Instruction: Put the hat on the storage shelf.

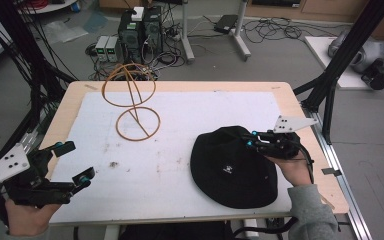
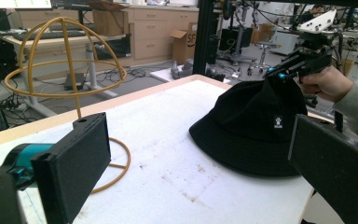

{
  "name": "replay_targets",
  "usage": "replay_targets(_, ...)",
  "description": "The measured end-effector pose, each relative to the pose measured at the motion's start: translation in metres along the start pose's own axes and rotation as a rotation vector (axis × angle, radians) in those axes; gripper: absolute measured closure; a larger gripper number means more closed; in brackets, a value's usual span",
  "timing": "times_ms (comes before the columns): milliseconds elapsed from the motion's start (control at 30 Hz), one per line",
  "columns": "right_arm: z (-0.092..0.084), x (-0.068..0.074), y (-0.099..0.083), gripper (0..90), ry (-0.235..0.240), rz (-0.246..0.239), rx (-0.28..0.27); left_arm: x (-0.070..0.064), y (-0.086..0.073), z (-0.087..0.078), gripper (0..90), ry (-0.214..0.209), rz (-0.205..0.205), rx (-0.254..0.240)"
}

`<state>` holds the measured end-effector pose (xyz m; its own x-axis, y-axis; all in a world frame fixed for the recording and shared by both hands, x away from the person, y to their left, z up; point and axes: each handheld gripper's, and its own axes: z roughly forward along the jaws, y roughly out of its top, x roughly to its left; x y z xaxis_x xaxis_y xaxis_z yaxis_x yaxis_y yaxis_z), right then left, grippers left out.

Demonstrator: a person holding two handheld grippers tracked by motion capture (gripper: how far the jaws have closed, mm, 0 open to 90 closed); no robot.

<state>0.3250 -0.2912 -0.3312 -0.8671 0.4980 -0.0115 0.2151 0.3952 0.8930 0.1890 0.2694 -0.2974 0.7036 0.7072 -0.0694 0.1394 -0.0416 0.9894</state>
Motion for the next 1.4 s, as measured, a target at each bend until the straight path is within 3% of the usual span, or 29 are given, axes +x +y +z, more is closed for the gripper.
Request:
replay_targets(300, -0.007, 0.005, 0.012, 82.1, -0.003, 0.003, -0.018, 0.000, -0.001, 0.001, 5.8, -0.001, -0.004, 0.002)
replay_targets(567, -0.025, 0.010, 0.039, 82.2, -0.003, -0.004, -0.049, 0.001, -0.003, 0.004, 5.8, -0.005, -0.012, 0.009)
replay_targets(733, -0.042, 0.008, 0.057, 82.2, -0.036, -0.006, -0.060, 0.002, -0.003, 0.006, 5.8, -0.008, -0.014, 0.006)
replay_targets(833, -0.060, 0.010, 0.077, 82.1, -0.060, -0.016, -0.066, 0.004, -0.004, 0.007, 5.9, -0.008, -0.023, 0.009)
replay_targets(1067, -0.084, 0.009, 0.106, 82.7, -0.075, 0.019, -0.098, 0.004, -0.004, 0.008, 5.8, -0.009, -0.023, 0.011)
replay_targets(1233, -0.092, 0.009, 0.123, 82.8, -0.072, 0.008, -0.118, 0.004, -0.003, 0.005, 5.8, -0.005, -0.023, 0.004)
replay_targets(1400, -0.091, 0.010, 0.132, 82.8, -0.081, -0.007, -0.099, 0.005, -0.004, 0.005, 5.8, -0.005, -0.027, 0.003)
